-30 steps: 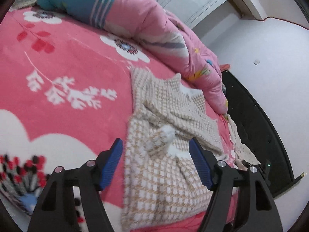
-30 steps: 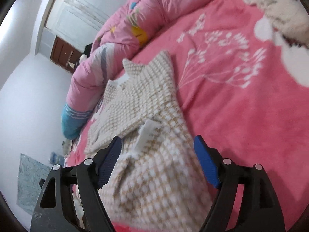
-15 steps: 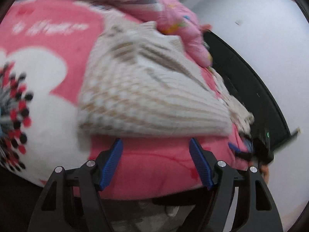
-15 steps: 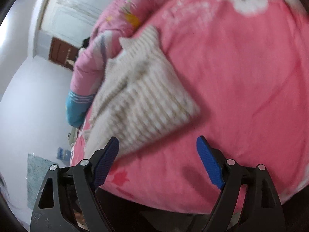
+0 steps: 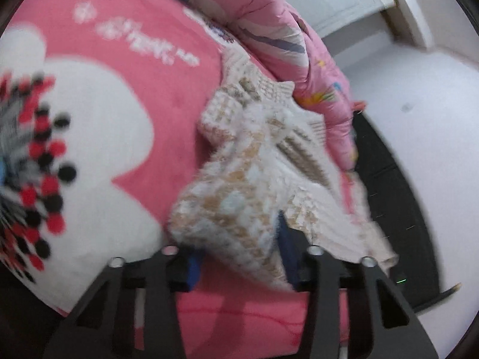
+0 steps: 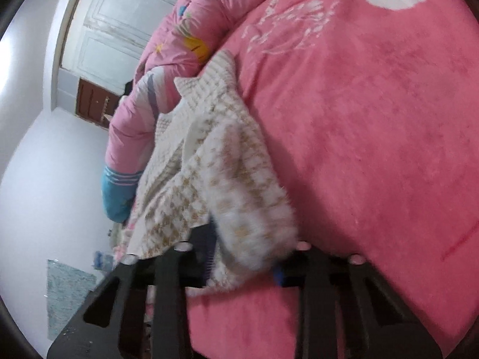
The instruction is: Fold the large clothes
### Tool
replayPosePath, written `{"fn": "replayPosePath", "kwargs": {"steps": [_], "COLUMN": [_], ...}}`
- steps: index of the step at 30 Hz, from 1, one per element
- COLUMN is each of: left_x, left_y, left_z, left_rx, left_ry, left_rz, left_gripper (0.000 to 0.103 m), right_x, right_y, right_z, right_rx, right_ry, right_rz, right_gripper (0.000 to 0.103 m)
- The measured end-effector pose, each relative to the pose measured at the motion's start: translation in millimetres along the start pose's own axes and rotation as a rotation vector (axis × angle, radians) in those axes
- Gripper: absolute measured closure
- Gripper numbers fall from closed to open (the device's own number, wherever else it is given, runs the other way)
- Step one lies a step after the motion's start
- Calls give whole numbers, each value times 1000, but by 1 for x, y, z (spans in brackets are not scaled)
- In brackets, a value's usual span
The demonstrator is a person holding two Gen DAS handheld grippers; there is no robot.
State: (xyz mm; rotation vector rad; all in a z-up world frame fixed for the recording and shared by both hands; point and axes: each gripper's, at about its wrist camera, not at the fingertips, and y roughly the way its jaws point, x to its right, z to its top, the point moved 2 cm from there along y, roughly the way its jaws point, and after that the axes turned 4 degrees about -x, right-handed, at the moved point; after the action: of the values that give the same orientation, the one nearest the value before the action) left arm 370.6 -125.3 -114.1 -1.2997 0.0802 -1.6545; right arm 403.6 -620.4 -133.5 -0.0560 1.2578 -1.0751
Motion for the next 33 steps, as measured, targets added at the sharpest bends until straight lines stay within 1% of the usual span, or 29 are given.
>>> {"fn": "replayPosePath", "kwargs": {"steps": [1,2,3,4,6,8,10,12,13,14,15,16,17,18,19,20,21,22,23,24,25,27,28,30,31,32,33], "left_x": [13,24,37,51,72,81,81,70,64,54,46,32,17,2,-8,-16,-22,-25,-25,-21,-16,7,18,45,62,74,87], "left_y": [-3,-8,-18,-28,-51,-64,-82,-91,-90,-86,-79,-69,-57,-48,-45,-49,-56,-66,-77,-87,-91,-96,-97,-85,-72,-60,-40], "left_z": [1,0,0,-1,-3,-3,-4,-7,-8,-11,-12,-17,-21,-24,-25,-25,-22,-19,-15,-12,-9,-6,-9,-17,-25,-33,-44], "left_rx": [16,36,74,114,182,223,231,183,157,111,79,20,-45,-87,-88,-72,-51,-19,26,71,96,130,130,103,66,30,-25], "left_ry": [64,126,200,266,347,386,391,358,342,321,307,284,251,211,188,167,147,135,135,152,172,250,288,374,429,469,518], "left_rz": [43,76,114,136,154,170,146,112,105,99,105,120,160,230,267,285,283,273,266,260,253,198,165,89,46,25,14], "left_gripper": [82,89,92,93,93,94,94,94,93,89,86,80,63,55,50,50,49,45,42,42,41,41,41,41,41,41,41], "right_x": [-9,-19,-27,-42,-58,-73,-79,-72,-66,-53,-36,-23,3,15,24,29,28,25,17,9,-2,-25,-46,-74,-89,-108,-117], "right_y": [-7,-15,-22,-36,-51,-69,-84,-96,-96,-92,-85,-77,-65,-61,-64,-78,-87,-101,-121,-131,-141,-145,-140,-119,-106,-83,-68], "right_z": [0,0,1,0,-2,-10,-20,-37,-41,-47,-53,-56,-62,-64,-67,-67,-66,-64,-60,-57,-55,-51,-52,-59,-65,-74,-76], "right_rx": [26,54,78,112,143,161,165,142,127,88,41,4,-72,-103,-101,-76,-58,-13,59,91,122,162,173,156,138,108,87], "right_ry": [-24,-57,-83,-126,-174,-219,-247,-251,-241,-222,-189,-154,-85,-47,-12,21,18,-2,-45,-71,-101,-168,-233,-337,-396,-486,-523], "right_rz": [-19,-27,-30,-32,-26,-16,-15,-15,-16,-21,-48,-81,-170,-202,-156,-109,-136,-196,-283,-315,-332,-340,-332,-297,-273,-251,-253], "right_gripper": [94,95,96,96,97,97,97,97,97,95,93,85,73,69,72,70,66,58,50,50,50,50,50,50,50,50,50]}}
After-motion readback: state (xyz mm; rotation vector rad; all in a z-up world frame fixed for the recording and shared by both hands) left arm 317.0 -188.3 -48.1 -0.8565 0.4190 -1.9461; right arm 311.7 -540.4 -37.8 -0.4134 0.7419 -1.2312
